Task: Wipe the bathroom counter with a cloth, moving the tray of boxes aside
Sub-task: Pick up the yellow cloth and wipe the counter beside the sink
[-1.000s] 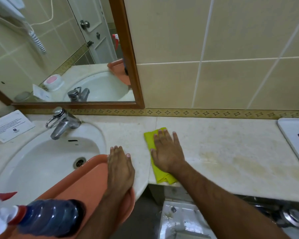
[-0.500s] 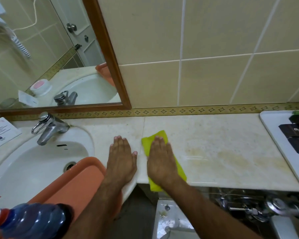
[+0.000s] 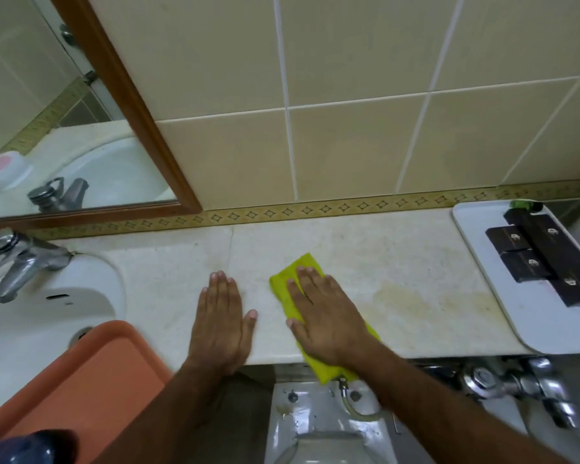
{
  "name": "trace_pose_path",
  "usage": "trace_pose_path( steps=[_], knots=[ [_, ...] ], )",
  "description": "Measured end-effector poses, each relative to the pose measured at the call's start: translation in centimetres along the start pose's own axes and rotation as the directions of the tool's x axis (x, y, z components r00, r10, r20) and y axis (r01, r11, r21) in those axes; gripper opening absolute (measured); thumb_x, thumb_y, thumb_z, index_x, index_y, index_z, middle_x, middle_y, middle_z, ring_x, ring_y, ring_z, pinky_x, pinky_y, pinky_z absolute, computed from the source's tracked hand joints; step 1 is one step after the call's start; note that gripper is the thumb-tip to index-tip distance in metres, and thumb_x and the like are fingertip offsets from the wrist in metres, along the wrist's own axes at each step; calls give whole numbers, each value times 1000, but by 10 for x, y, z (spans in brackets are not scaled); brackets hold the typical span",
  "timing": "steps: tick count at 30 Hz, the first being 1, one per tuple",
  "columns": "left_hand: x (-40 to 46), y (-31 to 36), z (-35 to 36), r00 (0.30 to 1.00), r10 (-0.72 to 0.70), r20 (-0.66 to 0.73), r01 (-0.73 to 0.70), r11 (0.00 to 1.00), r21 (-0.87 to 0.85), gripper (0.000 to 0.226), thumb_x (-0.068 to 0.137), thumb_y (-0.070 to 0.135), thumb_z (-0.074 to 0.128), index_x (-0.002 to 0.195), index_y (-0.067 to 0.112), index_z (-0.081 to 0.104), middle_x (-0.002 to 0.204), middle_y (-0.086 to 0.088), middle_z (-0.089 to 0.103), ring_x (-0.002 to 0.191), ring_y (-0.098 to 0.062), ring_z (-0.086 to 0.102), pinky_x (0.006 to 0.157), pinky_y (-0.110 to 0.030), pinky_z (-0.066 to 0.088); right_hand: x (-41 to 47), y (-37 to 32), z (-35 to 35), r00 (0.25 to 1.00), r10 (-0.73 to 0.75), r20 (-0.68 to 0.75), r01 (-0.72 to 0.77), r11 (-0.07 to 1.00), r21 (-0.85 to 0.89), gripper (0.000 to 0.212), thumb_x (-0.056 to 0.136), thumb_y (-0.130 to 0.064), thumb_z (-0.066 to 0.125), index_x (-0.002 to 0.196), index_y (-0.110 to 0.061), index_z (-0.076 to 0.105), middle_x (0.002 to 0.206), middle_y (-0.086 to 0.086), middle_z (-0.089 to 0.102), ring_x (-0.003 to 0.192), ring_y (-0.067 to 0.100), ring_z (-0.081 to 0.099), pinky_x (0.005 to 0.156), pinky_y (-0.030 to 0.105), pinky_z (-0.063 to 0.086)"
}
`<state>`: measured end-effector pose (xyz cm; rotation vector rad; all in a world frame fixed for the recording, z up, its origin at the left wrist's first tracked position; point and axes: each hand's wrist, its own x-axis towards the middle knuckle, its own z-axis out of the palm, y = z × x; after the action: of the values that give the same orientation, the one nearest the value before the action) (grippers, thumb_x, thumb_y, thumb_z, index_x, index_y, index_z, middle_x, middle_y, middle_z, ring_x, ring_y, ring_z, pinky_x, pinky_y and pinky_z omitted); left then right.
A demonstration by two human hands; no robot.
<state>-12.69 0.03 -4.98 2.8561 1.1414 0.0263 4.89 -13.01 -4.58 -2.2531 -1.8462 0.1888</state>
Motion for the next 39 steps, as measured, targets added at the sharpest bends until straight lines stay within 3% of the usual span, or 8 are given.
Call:
trace_pose_path(
  steps=[2, 5, 10, 15, 21, 29, 36, 39],
  knots=[
    [-2, -3, 4, 1000, -6, -11, 5, 1000, -9, 80, 95, 52, 5, 151, -4, 14, 161, -22, 9, 151, -32, 3, 123, -43, 4, 16, 39, -10, 999, 25, 41, -22, 997, -80, 73, 90, -50, 27, 151, -11, 31, 160, 18, 24, 148, 33, 22, 118, 51, 18],
    [-1, -4, 5, 1000, 1, 4, -1, 1000, -29, 78, 94, 53, 4, 153, 3, 2, 162, -14, -7, 150, -24, -11, 122, -40, -1, 41, 118, -33, 969, 244, 34, -236, 960, -153, 81, 85, -53, 11, 152, -10, 26, 161, 18, 22, 149, 32, 20, 119, 51, 15],
    [4, -6, 5, 1000, -5, 24, 5, 1000, -23, 74, 96, 50, 9, 153, 4, 5, 163, -14, -4, 150, -23, -9, 122, -41, 0, 11, 194, -56, 914, 406, -6, -401, 899, -179, 76, 89, -47, 15, 149, -4, 31, 157, 23, 29, 145, 38, 26, 116, 52, 23],
    [2, -5, 5, 1000, 5, 28, -4, 1000, -31, 76, 95, 51, 6, 152, 1, 9, 163, -16, 2, 151, -24, -3, 123, -42, 3, -43, 172, -48, 811, 573, -114, -584, 783, -215, 66, 90, -35, 30, 141, 5, 41, 149, 28, 39, 141, 41, 31, 116, 54, 20],
    [3, -2, -1, 1000, 9, 25, -8, 999, -35, 79, 93, 52, 5, 152, -1, 15, 162, -20, 10, 151, -29, 6, 122, -44, 8, -94, 151, -44, 828, 546, -128, -559, 823, -104, 63, 94, -34, 33, 147, 0, 32, 157, 23, 27, 146, 37, 22, 118, 50, 18],
    [5, 4, -8, 1000, 22, -4, -22, 1000, 10, 79, 93, 50, 13, 149, -5, 21, 159, -26, 18, 149, -36, 13, 121, -49, 14, -74, 108, -35, 751, 642, -153, -658, 747, -94, 71, 93, -45, 29, 149, -2, 29, 157, 25, 26, 145, 41, 21, 117, 54, 23],
    [-52, -29, -51, 966, -207, -158, 199, 978, -60, 74, 94, 43, 21, 146, -9, 21, 154, -32, 23, 146, -41, 18, 119, -49, 13, -4, -1, -5, 890, 445, -99, -453, 889, -67, 71, 95, -45, 29, 151, -2, 23, 159, 25, 19, 148, 40, 14, 119, 54, 15],
    [-91, -62, -50, 911, -398, -110, 388, 916, -100, 67, 92, 38, 25, 130, -17, 37, 134, -43, 41, 128, -51, 38, 110, -57, 29, 30, -53, 14, 931, 353, -90, -356, 934, -24, 73, 92, -44, 33, 150, -2, 27, 159, 27, 20, 148, 41, 15, 118, 55, 13]
  ],
)
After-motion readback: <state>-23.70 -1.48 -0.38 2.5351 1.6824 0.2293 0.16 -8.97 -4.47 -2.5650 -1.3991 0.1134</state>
